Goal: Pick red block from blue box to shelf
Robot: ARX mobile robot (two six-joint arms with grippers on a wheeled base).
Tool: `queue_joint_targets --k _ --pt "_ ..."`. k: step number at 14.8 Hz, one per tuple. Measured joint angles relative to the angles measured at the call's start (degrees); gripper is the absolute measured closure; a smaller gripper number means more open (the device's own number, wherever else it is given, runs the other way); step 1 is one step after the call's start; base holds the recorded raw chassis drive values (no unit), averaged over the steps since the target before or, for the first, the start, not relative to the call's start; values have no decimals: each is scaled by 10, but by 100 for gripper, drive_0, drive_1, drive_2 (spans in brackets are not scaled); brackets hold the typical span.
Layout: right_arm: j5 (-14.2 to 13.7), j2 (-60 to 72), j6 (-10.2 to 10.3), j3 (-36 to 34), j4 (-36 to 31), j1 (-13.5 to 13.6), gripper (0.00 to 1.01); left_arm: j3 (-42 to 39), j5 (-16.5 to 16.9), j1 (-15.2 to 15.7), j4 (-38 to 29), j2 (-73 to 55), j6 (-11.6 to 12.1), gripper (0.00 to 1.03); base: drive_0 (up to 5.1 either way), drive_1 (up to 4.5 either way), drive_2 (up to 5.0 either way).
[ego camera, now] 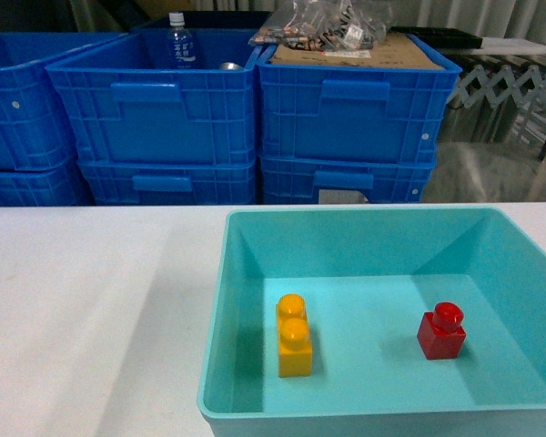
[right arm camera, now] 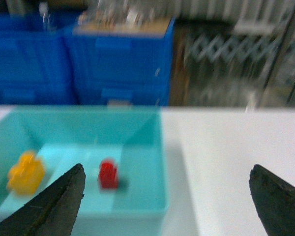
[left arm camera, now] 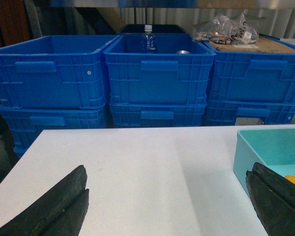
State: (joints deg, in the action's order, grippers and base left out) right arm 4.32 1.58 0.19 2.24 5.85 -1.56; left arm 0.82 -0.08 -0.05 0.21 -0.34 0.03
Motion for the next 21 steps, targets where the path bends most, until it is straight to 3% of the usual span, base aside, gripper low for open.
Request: queue_joint_targets --k 1,2,4,6,8,11,12,13,14,18,21 --pt "56 54 -1 23 52 -12 3 0 2 0 0 0 0 5 0 0 0" --pt "82 80 -1 25 55 -11 3 0 0 0 0 0 0 5 0 0 0" --pt "97 102 0 29 24 -20 3 0 0 0 0 0 0 5 0 0 0" --pt "73 194 5 45 -28 -12 3 0 0 0 0 0 0 5 0 0 0" --pt "31 319 15 104 -107 32 3 0 0 0 0 0 0 5 0 0 0" --pt "-1 486 31 226 -110 104 3 0 0 0 0 0 0 5 0 0 0" --pt "-9 655 68 324 -55 162 3 0 0 0 0 0 0 5 0 0 0" --pt "5 723 97 352 -32 174 3 0 0 0 0 0 0 5 0 0 0" --pt "-10 775 106 353 -60 186 3 0 0 0 0 0 0 5 0 0 0" --pt "-77 928 105 392 -156 222 3 0 0 0 0 0 0 5 0 0 0" --pt "-105 988 82 423 -183 237 3 0 0 0 0 0 0 5 0 0 0"
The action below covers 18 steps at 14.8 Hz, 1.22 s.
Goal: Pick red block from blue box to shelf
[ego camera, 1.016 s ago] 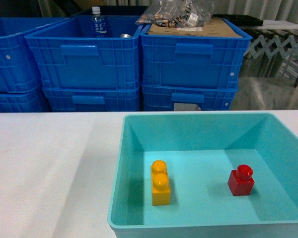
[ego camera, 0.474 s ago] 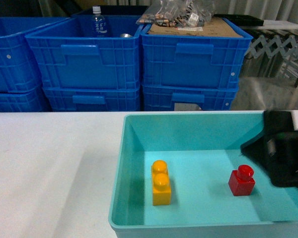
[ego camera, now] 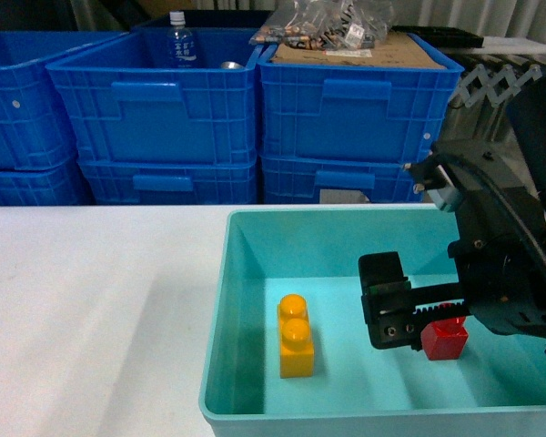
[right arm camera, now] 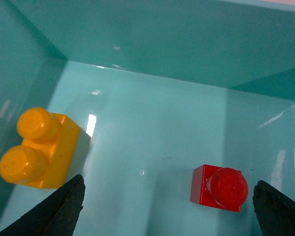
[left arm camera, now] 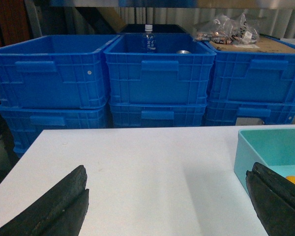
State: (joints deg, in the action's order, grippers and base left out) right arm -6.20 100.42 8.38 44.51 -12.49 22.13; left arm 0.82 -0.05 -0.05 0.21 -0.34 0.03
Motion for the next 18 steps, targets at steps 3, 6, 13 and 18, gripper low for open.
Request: queue_joint_targets --k 3,6,13,18 --pt "-8 19 -3 1 4 -4 3 0 0 0 0 0 0 5 0 0 0" --pt "-36 19 14 1 3 -3 3 0 0 0 0 0 0 5 0 0 0" --pt "-127 42 55 -7 -31 -28 3 0 0 0 0 0 0 5 0 0 0" --pt "-103 41 57 -20 -36 -35 3 0 0 0 0 0 0 5 0 0 0"
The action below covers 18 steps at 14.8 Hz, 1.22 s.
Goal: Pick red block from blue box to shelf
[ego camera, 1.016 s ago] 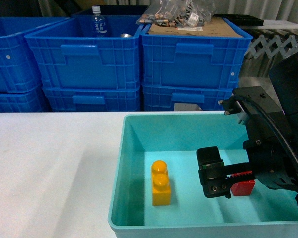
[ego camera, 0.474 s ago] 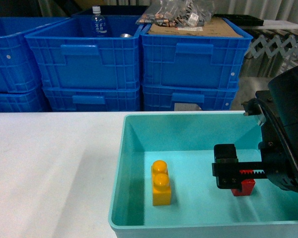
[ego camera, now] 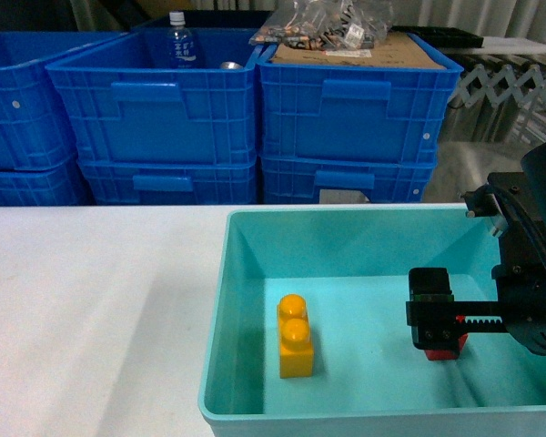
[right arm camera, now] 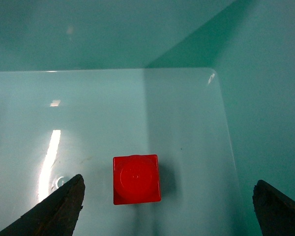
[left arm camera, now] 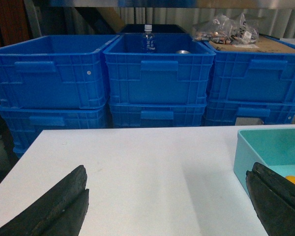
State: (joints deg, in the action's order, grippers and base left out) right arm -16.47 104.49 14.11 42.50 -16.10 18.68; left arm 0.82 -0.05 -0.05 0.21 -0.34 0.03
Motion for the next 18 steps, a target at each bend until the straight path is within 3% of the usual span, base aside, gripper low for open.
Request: queue_joint_targets --k 3,4,5,6,11,16,18 --pt "2 0 0 0 -4 0 3 0 0 0 0 0 0 5 0 0 0" --pt "60 1 -18 -34 -121 -8 3 0 0 0 0 0 0 5 0 0 0" --pt "91 5 -34 -48 -179 -8 3 0 0 0 0 0 0 5 0 0 0" --pt "106 12 -38 -42 -193 -15 3 0 0 0 0 0 0 5 0 0 0" --pt "175 77 -37 30 -64 -43 3 0 0 0 0 0 0 5 0 0 0" --pt "184 175 -67 122 -35 -51 3 0 0 0 0 0 0 5 0 0 0" --pt "157 195 -96 136 -54 -47 3 0 0 0 0 0 0 5 0 0 0"
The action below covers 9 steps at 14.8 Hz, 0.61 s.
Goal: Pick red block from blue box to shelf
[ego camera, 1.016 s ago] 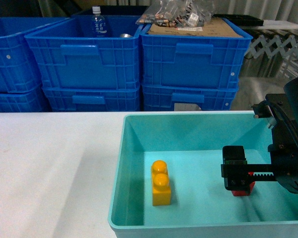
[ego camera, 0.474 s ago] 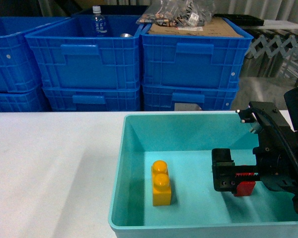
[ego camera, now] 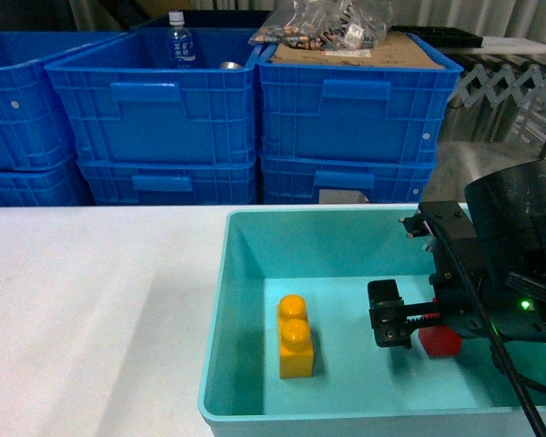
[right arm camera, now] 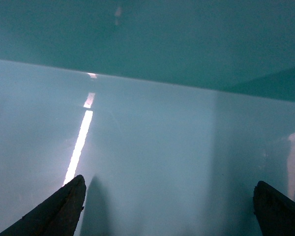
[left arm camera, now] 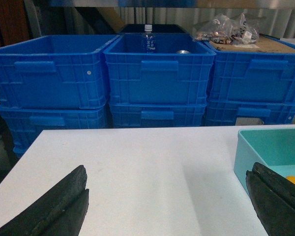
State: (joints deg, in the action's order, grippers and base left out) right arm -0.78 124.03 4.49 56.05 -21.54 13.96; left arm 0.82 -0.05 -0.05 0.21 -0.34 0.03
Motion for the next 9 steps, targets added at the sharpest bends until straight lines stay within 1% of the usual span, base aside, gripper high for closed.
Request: queue_joint_targets --k 1,2,5,6,9 --pt "-5 10 -12 10 3 4 3 0 0 0 0 0 0 5 0 0 0" --pt "-7 16 -16 17 4 7 3 0 0 0 0 0 0 5 0 0 0" --pt "-7 30 -16 35 5 7 3 0 0 0 0 0 0 5 0 0 0" --pt "-8 33 -14 37 4 6 8 0 0 0 0 0 0 5 0 0 0" --pt "-8 34 -13 37 0 3 48 0 0 0 0 0 0 5 0 0 0"
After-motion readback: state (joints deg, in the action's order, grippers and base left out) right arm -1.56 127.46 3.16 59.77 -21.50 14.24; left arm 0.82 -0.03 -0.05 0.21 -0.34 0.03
